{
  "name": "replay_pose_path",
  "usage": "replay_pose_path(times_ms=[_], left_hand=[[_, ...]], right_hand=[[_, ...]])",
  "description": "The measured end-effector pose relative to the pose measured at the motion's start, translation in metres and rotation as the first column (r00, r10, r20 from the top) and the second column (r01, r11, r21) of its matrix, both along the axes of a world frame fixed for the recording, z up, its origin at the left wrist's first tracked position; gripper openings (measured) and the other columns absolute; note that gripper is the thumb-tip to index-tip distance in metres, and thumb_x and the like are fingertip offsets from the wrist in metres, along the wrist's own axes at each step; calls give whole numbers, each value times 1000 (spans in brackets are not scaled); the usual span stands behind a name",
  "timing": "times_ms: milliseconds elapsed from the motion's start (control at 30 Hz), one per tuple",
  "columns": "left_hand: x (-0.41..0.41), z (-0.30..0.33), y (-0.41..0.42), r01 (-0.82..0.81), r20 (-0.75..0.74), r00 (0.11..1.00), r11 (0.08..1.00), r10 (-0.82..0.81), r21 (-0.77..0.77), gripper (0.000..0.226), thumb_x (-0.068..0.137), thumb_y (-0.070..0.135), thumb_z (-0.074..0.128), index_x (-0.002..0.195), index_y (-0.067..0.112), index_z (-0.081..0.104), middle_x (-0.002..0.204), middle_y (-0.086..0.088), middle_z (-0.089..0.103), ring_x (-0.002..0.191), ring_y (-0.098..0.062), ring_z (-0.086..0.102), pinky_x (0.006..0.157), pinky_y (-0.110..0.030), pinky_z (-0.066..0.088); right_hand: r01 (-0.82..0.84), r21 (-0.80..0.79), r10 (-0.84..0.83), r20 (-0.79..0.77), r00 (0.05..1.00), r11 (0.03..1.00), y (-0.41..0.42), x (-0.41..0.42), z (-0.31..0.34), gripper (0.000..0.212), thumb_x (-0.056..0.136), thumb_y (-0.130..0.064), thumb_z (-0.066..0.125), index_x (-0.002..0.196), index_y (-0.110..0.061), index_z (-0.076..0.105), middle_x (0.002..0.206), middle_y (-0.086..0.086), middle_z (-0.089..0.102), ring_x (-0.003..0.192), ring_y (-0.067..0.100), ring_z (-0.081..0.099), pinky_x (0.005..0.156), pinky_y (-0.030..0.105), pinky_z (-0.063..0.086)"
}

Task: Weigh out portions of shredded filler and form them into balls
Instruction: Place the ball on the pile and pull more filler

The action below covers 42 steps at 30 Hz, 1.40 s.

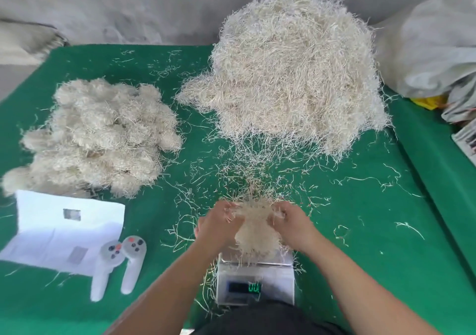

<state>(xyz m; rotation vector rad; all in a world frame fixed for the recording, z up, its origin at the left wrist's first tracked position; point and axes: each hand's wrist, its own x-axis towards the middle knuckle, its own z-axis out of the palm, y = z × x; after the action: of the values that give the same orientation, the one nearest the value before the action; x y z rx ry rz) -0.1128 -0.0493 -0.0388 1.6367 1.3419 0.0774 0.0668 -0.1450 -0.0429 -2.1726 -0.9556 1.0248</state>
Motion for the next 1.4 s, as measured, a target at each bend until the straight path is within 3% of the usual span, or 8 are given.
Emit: replay_pose_path(times_ms=[67,133,200,433,533,700,1200,1400], left_hand=[[-8,-5,3,-19,-105,994,999,24,50,42,93,50,66,133,45,53,139,-3,52,126,-35,56,108,-56,46],[-13,-2,3,-124,-59,990,987,131,100,47,93,50,64,138,46,50,147,-4,42,137,-33,38,114,-59,36],[-15,1,2,-148,17,989,979,147,142,47,95,50,61,140,45,49,151,0,38,141,-28,32,118,-59,31],[-8,9,-21,145,62,982,927,-177,345,46,99,38,58,141,49,45,148,15,41,138,-14,31,119,-49,29],[-1,14,-28,307,-19,940,821,-341,481,47,101,39,58,146,46,45,159,12,36,147,-17,27,122,-46,22],[3,20,-39,376,-59,911,765,-407,522,45,102,37,56,146,42,47,163,9,33,150,-20,25,123,-46,22],[-13,17,-48,338,-39,925,773,-377,537,40,103,33,56,143,36,52,158,8,38,148,-18,31,121,-38,23],[-16,9,-48,329,-47,933,791,-357,516,39,102,35,56,141,37,51,157,9,37,146,-16,34,119,-35,23]], right_hand=[[-108,-80,111,29,993,991,-7,-1,-2,53,99,-39,67,146,-20,50,135,3,61,78,11,68,63,30,57],[-174,-107,179,43,983,979,-19,7,3,81,94,-61,65,159,-25,32,162,0,39,127,21,57,103,39,53],[-174,-57,172,-34,985,983,-30,19,19,93,83,-83,57,159,-39,28,164,-12,31,142,19,42,119,49,36],[98,286,-94,-31,995,953,-42,24,34,39,101,-41,63,139,-33,58,137,-14,62,121,8,61,113,40,45],[-53,278,17,131,991,959,-49,11,27,51,99,-38,67,147,-37,51,157,-11,46,138,7,49,116,26,33],[-234,229,184,221,958,945,-55,-3,18,72,94,-43,71,156,-46,33,171,-13,19,154,2,18,121,28,17],[-179,190,144,184,972,965,-69,-5,24,75,96,-42,71,158,-38,31,171,-8,20,157,9,16,128,37,16],[-150,158,129,138,982,976,-71,-4,13,75,95,-43,71,158,-39,30,170,-8,22,155,10,21,121,30,17]])
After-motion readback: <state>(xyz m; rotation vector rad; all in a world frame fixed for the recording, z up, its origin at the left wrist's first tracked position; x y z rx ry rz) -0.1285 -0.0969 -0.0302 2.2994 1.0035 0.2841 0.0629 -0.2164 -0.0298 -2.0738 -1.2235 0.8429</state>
